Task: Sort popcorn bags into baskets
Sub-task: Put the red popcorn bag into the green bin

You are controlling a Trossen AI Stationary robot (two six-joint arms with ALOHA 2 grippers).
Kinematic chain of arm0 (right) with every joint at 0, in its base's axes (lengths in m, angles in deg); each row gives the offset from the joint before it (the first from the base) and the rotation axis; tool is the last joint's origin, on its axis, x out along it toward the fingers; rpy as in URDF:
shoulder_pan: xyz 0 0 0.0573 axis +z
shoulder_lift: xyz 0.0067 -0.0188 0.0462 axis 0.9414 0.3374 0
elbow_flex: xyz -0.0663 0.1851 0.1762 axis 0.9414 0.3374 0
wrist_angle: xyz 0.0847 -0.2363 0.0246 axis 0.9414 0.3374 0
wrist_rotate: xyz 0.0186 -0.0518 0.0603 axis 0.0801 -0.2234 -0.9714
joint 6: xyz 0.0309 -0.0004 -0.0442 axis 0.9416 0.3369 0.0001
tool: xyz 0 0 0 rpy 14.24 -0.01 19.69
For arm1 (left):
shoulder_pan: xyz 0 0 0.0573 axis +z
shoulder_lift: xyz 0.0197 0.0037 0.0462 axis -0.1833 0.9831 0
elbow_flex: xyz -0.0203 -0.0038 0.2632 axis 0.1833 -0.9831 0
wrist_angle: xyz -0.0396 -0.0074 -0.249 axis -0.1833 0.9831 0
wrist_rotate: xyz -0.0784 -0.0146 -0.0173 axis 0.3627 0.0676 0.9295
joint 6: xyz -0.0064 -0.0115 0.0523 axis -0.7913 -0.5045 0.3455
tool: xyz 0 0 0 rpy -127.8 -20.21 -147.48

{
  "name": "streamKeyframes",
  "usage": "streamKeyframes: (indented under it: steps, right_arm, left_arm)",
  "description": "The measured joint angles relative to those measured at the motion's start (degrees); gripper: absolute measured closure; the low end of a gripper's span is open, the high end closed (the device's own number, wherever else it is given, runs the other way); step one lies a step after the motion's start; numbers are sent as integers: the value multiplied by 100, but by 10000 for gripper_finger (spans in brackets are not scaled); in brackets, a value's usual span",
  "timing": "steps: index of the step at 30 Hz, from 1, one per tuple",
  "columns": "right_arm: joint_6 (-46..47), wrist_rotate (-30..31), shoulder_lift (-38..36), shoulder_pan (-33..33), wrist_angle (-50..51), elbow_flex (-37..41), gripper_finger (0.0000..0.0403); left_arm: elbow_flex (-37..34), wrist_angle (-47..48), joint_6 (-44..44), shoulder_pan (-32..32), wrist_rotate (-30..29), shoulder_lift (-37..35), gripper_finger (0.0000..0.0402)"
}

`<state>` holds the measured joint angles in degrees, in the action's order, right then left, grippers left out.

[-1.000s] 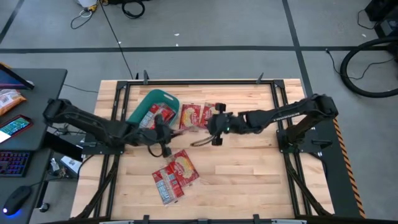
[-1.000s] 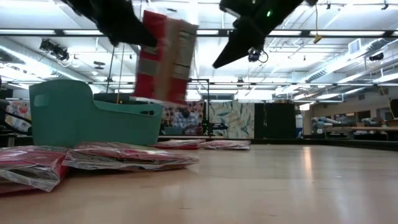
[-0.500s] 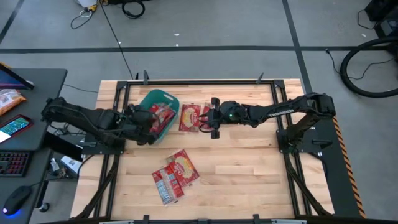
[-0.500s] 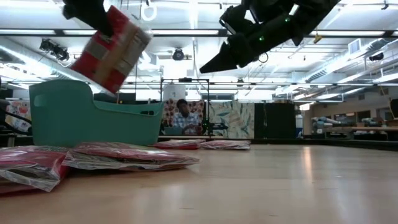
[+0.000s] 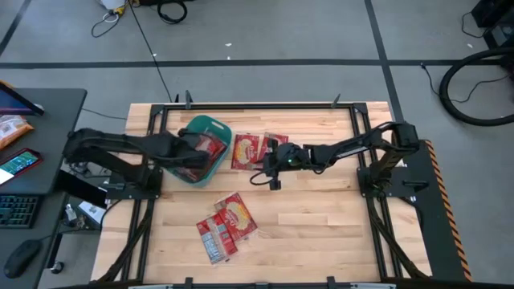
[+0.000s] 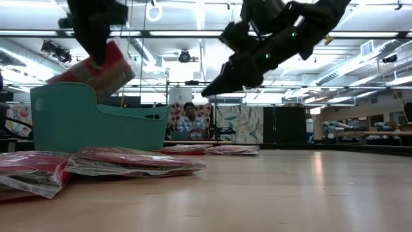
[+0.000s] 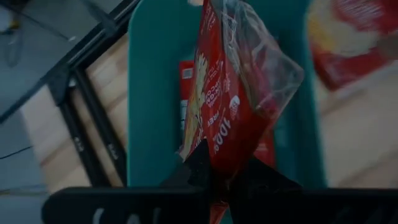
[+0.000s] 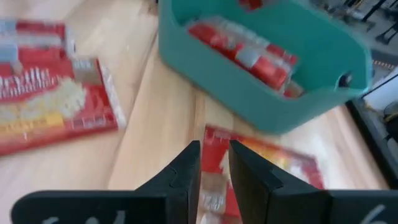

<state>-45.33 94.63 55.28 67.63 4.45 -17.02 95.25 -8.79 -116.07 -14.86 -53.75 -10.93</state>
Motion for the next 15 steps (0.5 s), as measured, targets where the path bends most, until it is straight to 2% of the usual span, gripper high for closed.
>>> streamKeyframes:
  steps: [9, 15]
  right_arm:
    - [-137, 20, 645, -9, 38, 22, 314]
    - [-396, 20, 466, -236, -318, 294, 316]
  left_arm:
    - [-9, -58, 361, 732, 396, 998, 366]
    - [-9, -249, 390, 804, 341, 1523, 314]
